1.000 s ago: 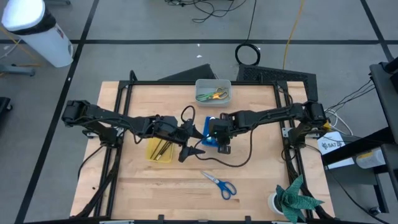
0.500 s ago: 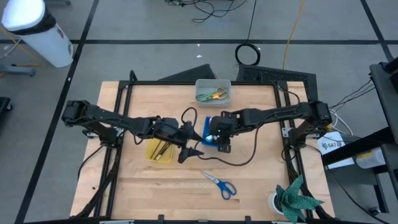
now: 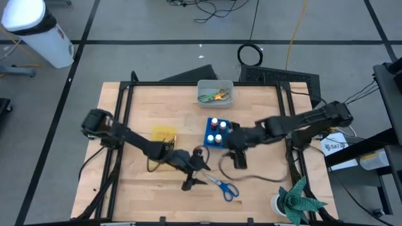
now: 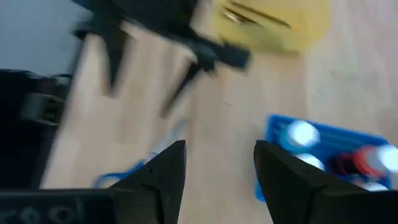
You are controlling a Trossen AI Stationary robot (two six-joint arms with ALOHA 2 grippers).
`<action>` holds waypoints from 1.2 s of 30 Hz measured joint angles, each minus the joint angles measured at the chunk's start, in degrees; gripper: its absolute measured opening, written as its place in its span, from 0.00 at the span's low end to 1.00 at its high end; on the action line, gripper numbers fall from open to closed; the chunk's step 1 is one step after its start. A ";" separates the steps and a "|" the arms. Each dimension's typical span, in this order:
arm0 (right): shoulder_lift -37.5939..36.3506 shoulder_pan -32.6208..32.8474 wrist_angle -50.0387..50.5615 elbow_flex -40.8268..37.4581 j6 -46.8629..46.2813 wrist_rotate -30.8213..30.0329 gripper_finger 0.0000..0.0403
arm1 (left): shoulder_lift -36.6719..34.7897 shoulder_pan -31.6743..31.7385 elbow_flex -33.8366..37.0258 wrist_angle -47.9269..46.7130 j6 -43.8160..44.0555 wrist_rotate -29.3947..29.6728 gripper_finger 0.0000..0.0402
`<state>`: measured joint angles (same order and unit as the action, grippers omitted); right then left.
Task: Pick & Place Paint Supplies
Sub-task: Put the blue scissors into the gray bin
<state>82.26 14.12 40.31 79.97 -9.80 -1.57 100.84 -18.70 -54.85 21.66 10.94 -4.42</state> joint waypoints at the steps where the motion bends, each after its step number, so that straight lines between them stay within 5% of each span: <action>1: -0.47 1.54 -1.19 -0.27 0.02 -0.21 0.43 | 1.34 -0.39 0.00 1.23 -1.07 0.05 0.75; 8: -1.22 12.06 -9.20 -4.03 1.94 -5.39 0.39 | 9.14 -0.83 -0.07 3.64 -1.40 1.56 0.57; 19: -1.29 20.18 -25.87 -13.92 6.09 -8.91 0.30 | 13.09 -0.08 -0.09 3.25 -2.25 1.55 0.04; 29: -1.27 20.77 -39.54 -21.60 6.07 -8.69 0.27 | 13.43 1.32 -0.09 -1.61 0.10 3.30 0.02; 36: -1.27 20.76 -40.07 -22.14 5.90 -8.71 0.27 | 13.40 1.32 -0.09 -2.34 0.85 3.01 0.04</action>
<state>80.99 34.88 0.24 57.84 -3.89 -10.28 114.24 -17.39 -54.94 19.31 11.79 -1.41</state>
